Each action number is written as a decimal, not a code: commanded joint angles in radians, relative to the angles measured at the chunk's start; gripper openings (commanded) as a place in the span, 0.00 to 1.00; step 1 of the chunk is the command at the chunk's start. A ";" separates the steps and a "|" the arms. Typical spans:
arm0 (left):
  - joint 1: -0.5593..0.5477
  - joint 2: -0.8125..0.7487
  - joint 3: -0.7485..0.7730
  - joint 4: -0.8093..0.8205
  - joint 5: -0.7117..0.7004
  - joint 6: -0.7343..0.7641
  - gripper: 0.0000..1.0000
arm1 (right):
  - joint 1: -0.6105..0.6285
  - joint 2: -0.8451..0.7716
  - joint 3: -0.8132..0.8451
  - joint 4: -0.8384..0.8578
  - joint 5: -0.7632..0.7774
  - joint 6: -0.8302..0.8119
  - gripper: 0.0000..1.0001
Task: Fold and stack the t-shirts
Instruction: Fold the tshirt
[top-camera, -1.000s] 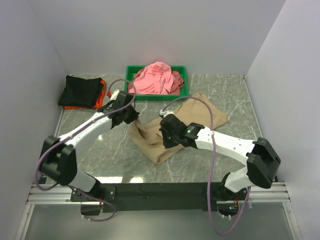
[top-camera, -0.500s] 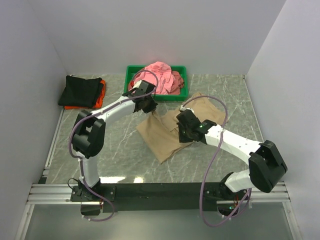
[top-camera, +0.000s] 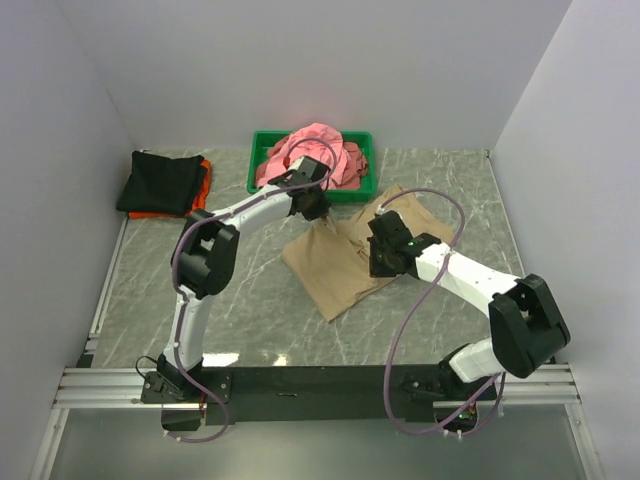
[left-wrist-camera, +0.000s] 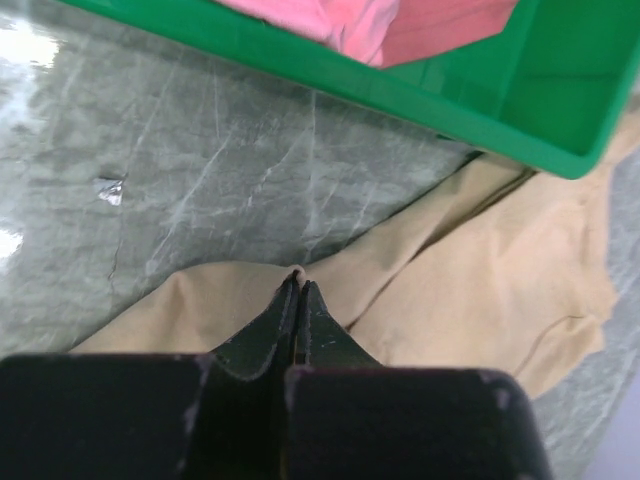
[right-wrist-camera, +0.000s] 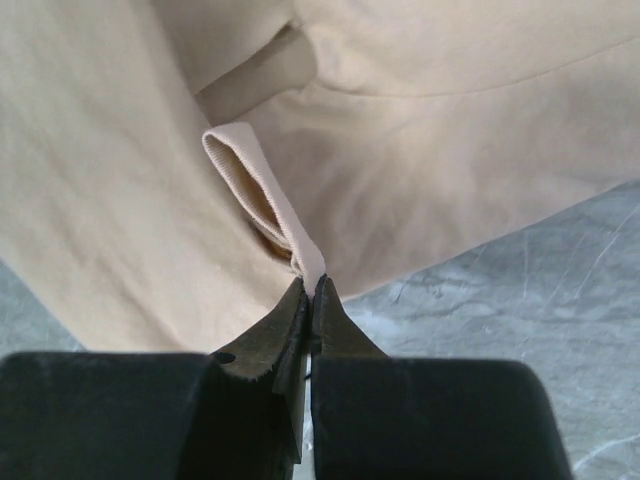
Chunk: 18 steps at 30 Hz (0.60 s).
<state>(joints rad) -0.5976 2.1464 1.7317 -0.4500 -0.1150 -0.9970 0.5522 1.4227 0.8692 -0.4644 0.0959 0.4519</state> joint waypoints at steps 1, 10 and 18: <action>-0.008 0.032 0.083 -0.023 0.021 0.037 0.01 | -0.032 0.022 0.016 0.036 -0.007 -0.002 0.00; -0.016 0.009 0.124 -0.044 0.037 0.101 0.99 | -0.049 0.061 0.060 -0.032 0.099 0.065 0.50; -0.016 -0.239 -0.055 -0.039 -0.081 0.124 0.99 | -0.009 -0.005 0.117 -0.088 0.156 0.054 0.70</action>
<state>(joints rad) -0.6125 2.0735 1.7123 -0.5018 -0.1242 -0.9031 0.5163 1.4754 0.9344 -0.5293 0.2031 0.5079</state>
